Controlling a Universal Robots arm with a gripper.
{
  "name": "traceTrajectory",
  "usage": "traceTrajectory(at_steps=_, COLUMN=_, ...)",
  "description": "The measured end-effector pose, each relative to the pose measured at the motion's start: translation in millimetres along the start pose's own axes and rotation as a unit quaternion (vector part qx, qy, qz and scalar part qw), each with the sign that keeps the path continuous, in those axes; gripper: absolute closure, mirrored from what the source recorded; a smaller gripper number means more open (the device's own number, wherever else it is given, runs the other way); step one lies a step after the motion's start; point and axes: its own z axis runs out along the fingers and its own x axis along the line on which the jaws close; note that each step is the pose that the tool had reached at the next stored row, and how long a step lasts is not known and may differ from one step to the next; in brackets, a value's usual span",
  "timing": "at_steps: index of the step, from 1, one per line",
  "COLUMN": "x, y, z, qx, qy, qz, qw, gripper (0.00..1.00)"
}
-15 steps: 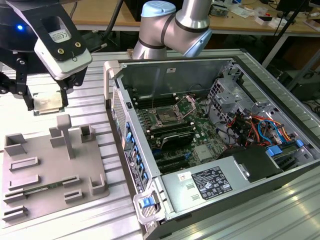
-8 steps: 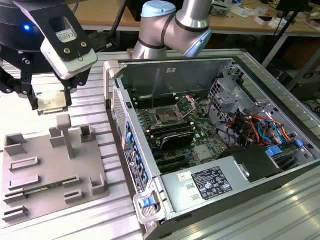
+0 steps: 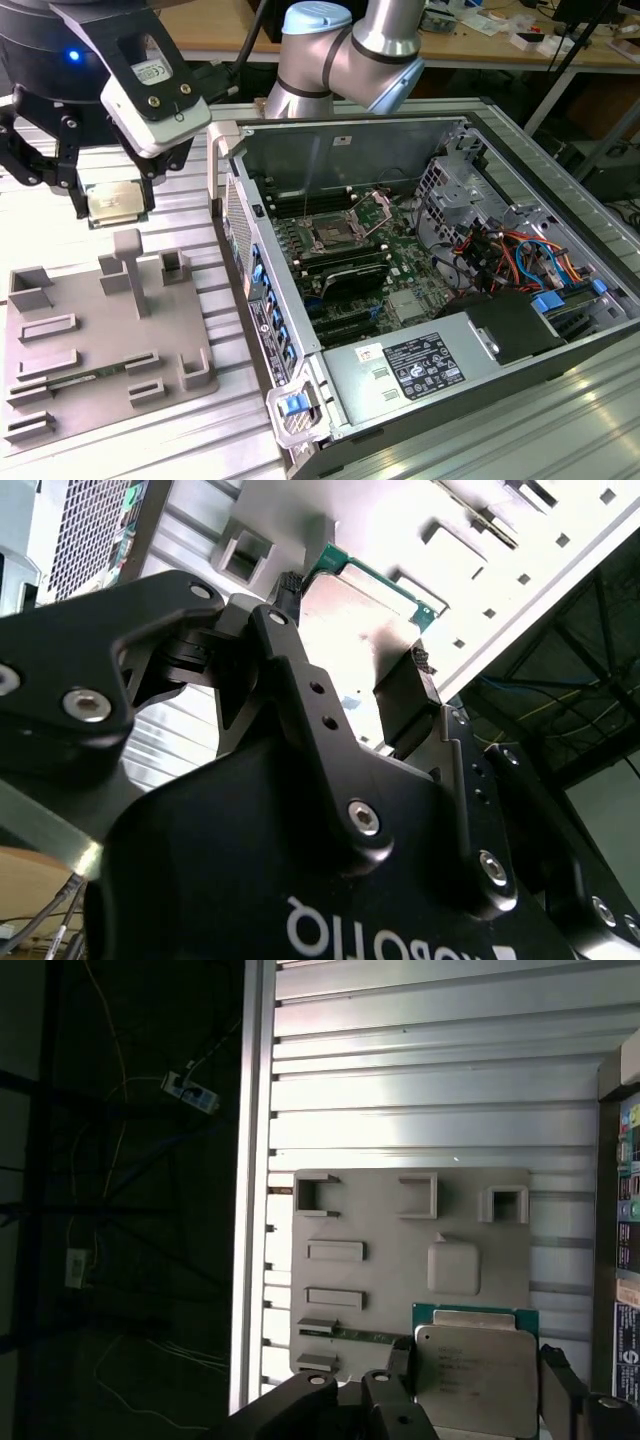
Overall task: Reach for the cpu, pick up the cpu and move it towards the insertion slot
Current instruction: 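Pick up the cpu and move it towards the insertion slot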
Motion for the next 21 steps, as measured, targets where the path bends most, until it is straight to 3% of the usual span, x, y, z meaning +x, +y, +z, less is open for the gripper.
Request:
traceTrajectory(at_steps=10, x=-10.3, y=-0.4, z=-0.1, qx=0.0000, qy=0.0000, qz=0.000, qw=1.00000, gripper=0.45)
traceTrajectory(at_steps=21, x=-26.5, y=-1.1, z=-0.1, qx=0.0000, qy=0.0000, qz=0.000, qw=1.00000, gripper=0.45)
